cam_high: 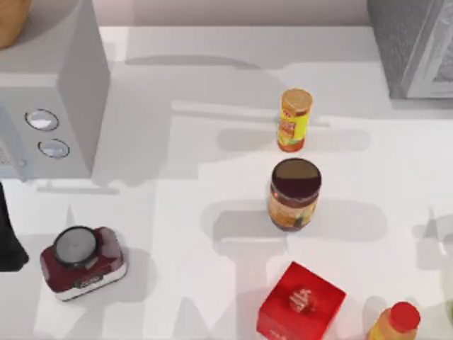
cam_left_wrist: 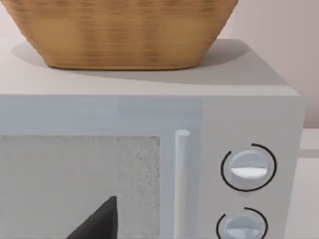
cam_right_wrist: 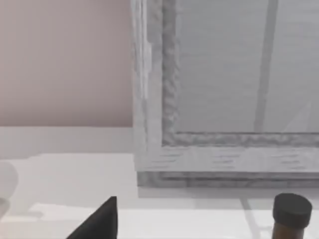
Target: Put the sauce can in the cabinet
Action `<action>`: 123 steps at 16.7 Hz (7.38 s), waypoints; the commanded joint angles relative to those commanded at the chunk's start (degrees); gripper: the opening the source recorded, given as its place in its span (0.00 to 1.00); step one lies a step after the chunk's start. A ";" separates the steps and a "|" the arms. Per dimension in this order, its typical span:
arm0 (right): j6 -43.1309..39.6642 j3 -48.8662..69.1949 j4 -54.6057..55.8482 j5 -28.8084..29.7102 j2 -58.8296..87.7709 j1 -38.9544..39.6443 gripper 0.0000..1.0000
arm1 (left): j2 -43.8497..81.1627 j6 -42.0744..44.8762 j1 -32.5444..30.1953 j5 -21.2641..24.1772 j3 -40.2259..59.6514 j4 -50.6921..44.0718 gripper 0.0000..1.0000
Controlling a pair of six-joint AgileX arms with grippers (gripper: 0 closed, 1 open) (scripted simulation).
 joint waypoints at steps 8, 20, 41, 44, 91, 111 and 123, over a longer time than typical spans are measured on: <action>1.07 5.82 11.25 -10.81 12.28 2.05 1.00 | 0.00 0.00 0.00 0.00 0.00 0.00 1.00; 5.16 33.25 61.87 -55.42 87.83 6.07 1.00 | 0.00 0.00 0.00 0.00 0.00 0.00 1.00; 3.85 51.72 97.99 -80.43 145.84 7.30 1.00 | 0.00 0.00 0.00 0.00 0.00 0.00 1.00; 2.74 52.25 95.58 -76.18 145.15 11.57 1.00 | 0.00 0.00 0.00 0.00 0.00 0.00 1.00; 3.27 49.61 65.88 -73.17 112.28 14.97 0.00 | 0.00 0.00 0.00 0.00 0.00 0.00 1.00; 0.88 13.58 18.08 -20.23 27.00 4.06 0.00 | 0.00 0.00 0.00 0.00 0.00 0.00 1.00; 0.00 0.00 0.00 0.00 0.00 0.00 0.00 | 0.00 0.00 0.00 0.00 0.00 0.00 1.00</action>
